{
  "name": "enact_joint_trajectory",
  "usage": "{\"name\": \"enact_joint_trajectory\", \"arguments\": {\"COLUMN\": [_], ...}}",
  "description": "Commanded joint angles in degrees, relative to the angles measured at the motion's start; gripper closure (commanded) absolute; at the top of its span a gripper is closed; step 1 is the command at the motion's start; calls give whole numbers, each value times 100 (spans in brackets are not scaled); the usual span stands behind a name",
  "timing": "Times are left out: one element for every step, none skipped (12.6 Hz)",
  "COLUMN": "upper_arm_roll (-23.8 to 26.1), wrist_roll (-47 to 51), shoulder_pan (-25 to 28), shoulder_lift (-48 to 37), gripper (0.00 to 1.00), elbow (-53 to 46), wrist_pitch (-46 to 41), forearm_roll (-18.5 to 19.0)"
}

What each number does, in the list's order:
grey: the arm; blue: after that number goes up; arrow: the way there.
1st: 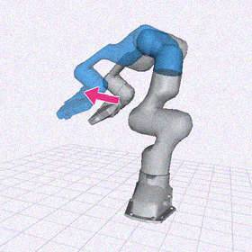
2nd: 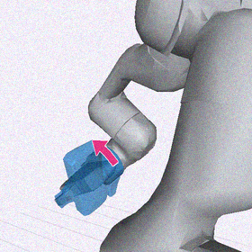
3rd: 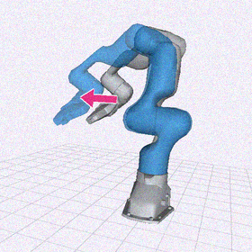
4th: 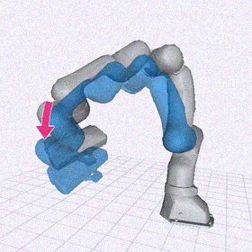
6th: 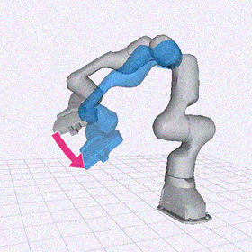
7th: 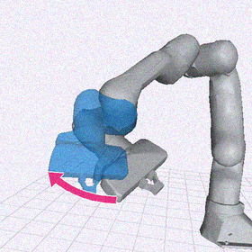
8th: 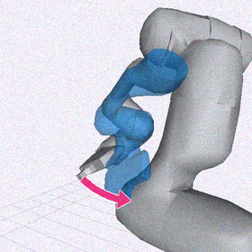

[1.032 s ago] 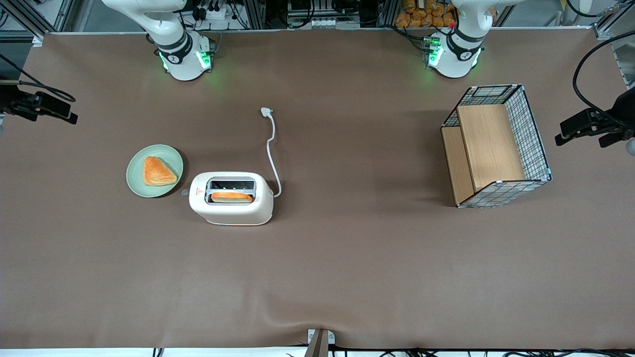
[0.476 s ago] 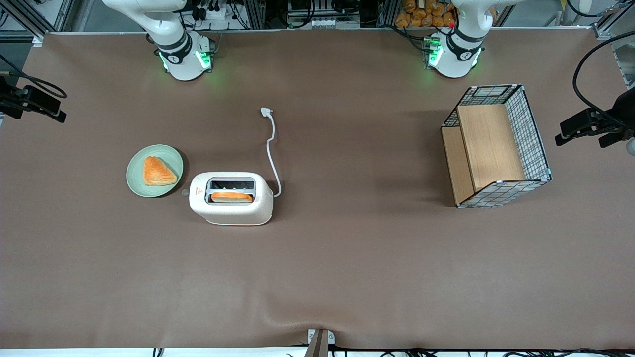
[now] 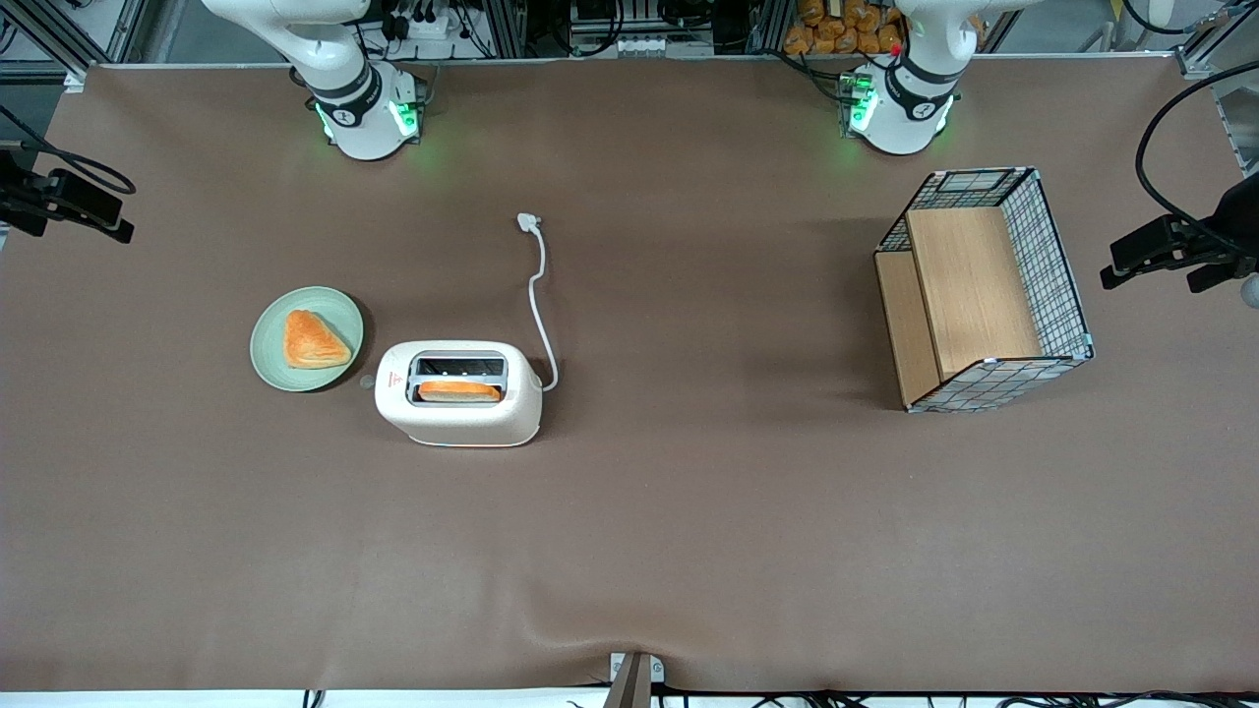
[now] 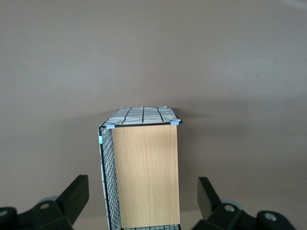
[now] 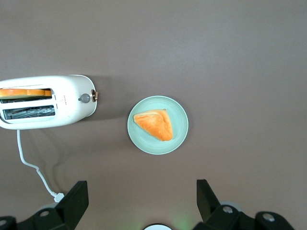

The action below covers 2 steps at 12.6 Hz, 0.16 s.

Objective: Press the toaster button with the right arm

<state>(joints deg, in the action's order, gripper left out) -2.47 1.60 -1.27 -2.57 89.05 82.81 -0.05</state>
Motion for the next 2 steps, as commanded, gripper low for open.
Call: {"name": "enact_joint_trajectory", "arguments": {"upper_arm_roll": [-16, -16], "wrist_roll": [33, 33], "shoulder_pan": [13, 13], "shoulder_lift": [2, 2], "gripper": [0, 0], "elbow": [-54, -46], "wrist_pitch": [-46, -46], "forearm_roll": [-74, -74]}}
